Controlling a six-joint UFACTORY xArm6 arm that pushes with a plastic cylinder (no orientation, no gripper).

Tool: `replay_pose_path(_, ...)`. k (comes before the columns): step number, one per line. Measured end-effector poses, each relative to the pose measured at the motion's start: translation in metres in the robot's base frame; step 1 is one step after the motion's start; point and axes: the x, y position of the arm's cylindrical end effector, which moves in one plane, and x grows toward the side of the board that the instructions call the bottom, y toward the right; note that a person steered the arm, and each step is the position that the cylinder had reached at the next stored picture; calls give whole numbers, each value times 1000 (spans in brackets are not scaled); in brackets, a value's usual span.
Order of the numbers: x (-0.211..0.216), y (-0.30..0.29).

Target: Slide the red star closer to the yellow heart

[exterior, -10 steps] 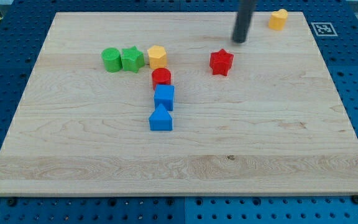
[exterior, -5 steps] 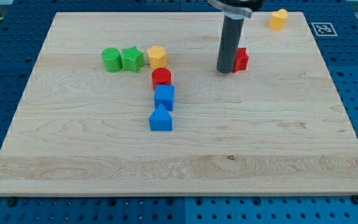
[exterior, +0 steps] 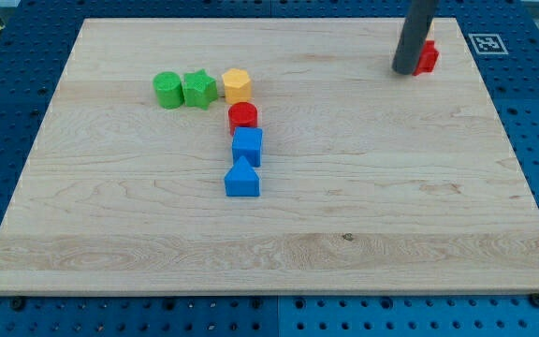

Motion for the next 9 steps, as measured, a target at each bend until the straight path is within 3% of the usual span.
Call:
replay_pose_path(2, -18, 33)
replay_pose_path(4, 12, 44)
replay_pose_path(6, 13, 81)
replay_pose_path(9, -26, 74)
